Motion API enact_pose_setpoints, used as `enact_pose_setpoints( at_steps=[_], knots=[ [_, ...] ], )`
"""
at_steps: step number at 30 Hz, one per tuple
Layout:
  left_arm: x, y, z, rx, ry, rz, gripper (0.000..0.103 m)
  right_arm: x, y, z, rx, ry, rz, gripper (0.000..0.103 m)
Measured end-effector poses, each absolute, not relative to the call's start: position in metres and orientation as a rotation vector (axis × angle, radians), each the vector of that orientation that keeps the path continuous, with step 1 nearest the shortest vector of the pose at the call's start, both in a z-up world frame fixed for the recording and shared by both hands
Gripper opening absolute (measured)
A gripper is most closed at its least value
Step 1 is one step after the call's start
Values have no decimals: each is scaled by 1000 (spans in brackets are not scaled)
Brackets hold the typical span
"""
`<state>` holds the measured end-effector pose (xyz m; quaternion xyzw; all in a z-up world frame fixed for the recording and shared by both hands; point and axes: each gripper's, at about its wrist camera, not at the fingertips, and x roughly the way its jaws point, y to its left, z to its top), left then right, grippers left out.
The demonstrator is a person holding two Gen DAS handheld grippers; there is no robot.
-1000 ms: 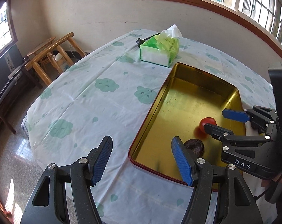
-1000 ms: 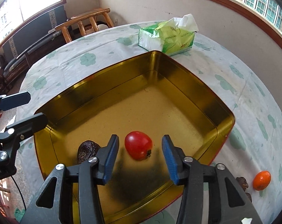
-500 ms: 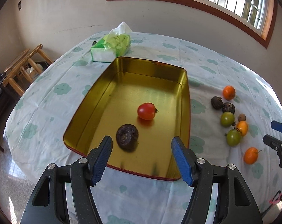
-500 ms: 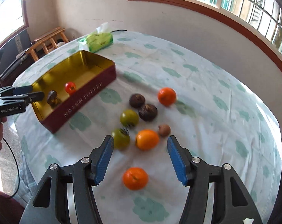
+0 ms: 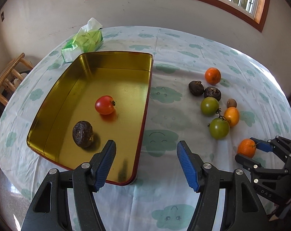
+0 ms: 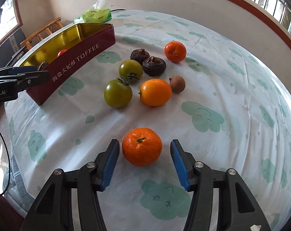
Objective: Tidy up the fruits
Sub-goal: 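Grasp small tangerine with right gripper while left gripper approaches green tomato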
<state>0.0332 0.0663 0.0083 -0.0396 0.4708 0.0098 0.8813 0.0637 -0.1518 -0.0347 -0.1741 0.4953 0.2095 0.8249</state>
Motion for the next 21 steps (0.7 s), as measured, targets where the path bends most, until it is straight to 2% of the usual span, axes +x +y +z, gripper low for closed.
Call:
enact_pose_setpoints(
  at_steps=[5, 7, 13, 21],
  knots=[
    [41, 51, 8, -77, 975, -11, 66, 65, -156, -34, -352, 1034, 460, 38],
    [44, 43, 7, -57, 969, 0, 70, 71, -164, -30, -349, 1003, 434, 37],
    [51, 31, 8, -50, 966, 14, 71, 115, -204, -16, -261, 934, 304, 37],
    [47, 9, 27, -3, 902, -69, 71, 149, -232, -35, -219, 951, 234, 37]
  ],
)
